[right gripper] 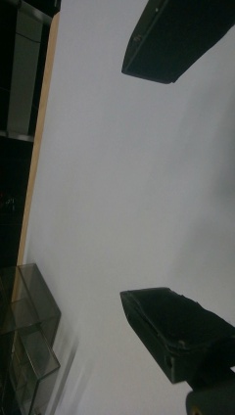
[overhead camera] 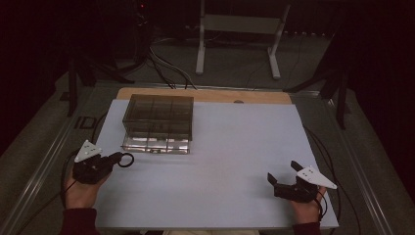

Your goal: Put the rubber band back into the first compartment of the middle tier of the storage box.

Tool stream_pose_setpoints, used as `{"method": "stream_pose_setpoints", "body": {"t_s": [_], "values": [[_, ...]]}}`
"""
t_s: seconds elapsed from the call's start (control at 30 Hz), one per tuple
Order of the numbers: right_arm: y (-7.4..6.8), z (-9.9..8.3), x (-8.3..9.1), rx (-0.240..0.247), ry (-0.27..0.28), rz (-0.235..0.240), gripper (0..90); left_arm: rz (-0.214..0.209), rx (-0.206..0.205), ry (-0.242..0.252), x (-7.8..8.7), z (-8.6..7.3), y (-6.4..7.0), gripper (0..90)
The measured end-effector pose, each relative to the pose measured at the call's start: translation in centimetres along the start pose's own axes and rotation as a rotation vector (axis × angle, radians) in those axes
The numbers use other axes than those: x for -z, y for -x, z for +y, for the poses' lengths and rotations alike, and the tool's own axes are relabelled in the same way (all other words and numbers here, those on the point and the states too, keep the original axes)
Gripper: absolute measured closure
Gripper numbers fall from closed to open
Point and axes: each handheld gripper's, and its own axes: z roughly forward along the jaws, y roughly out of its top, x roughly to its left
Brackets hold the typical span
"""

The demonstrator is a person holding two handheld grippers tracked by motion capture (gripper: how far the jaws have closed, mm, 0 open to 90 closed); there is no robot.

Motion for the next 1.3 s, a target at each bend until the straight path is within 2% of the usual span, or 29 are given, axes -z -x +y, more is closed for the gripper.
{"method": "stream_pose_setpoints", "body": {"t_s": [0.6, 0.97, 1.17, 1.3], "values": [[0.2, -0.1, 0.0, -0.007, -0.001, -0.004, 0.6, -0.012, -0.019, 0.013, -0.9, 2.2, 0.2, 88.4], [0.1, 0.0, -0.1, -0.014, 0.000, -0.002, 0.6, -0.020, -0.004, 0.027, -1.6, 3.2, 0.0, 88.4], [0.2, 0.0, -0.1, -0.015, 0.002, -0.002, 0.6, -0.014, 0.001, 0.038, -1.8, 3.9, -0.1, 88.4], [0.2, 0.0, -0.1, -0.015, 0.003, -0.001, 0.6, 0.008, 0.003, 0.050, -2.0, 4.5, -0.2, 88.4]]}}
